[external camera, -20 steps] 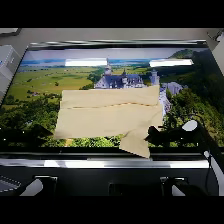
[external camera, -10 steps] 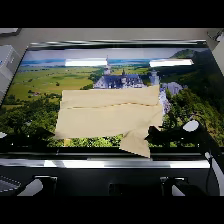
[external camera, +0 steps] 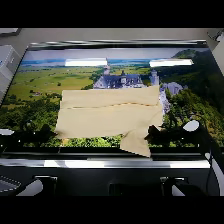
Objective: Fold the clothes and pants, and hang the long-sleeved shirts on hangers.
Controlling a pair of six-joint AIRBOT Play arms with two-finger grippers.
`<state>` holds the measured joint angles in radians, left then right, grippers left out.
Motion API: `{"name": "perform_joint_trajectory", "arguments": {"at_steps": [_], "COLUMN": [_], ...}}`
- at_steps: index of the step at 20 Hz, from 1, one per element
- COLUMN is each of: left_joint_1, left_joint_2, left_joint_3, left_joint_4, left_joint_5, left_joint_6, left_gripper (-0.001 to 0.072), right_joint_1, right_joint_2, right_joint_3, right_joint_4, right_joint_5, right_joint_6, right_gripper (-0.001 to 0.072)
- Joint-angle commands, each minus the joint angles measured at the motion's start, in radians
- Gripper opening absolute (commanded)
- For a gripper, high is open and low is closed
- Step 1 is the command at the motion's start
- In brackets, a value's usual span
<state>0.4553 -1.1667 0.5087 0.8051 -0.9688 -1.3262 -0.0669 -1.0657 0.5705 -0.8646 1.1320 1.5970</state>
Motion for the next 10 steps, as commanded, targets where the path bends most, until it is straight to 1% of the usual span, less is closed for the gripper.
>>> {"name": "perform_joint_trajectory", "arguments": {"at_steps": [1, 4, 6, 8, 10], "left_joint_1": [-0.008, -0.009, -0.023, -0.055, -0.095], "left_joint_2": [-0.001, 0.002, -0.001, -0.014, -0.063], "left_joint_3": [0.010, 0.076, 0.164, 0.272, 0.392], "left_joint_4": [-0.020, -0.050, -0.056, -0.055, -0.053], "left_joint_5": [-0.007, -0.053, -0.061, -0.034, -0.008], "left_joint_6": [0.000, 0.000, -0.023, -0.045, -0.066], "left_gripper": [0.0016, 0.0015, 0.0014, 0.0014, 0.0013], "right_joint_1": [0.001, 0.002, 0.002, 0.002, 0.004], "right_joint_2": [0.037, 0.083, 0.067, 0.007, -0.101], "right_joint_3": [0.013, 0.114, 0.224, 0.341, 0.459], "right_joint_4": [0.022, 0.011, -0.052, -0.118, -0.116], "right_joint_5": [-0.007, 0.017, -0.008, -0.040, -0.042], "right_joint_6": [-0.042, -0.069, -0.059, -0.029, -0.030], "right_gripper": [0.0032, 0.0030, 0.0029, 0.0029, 0.0029]}}
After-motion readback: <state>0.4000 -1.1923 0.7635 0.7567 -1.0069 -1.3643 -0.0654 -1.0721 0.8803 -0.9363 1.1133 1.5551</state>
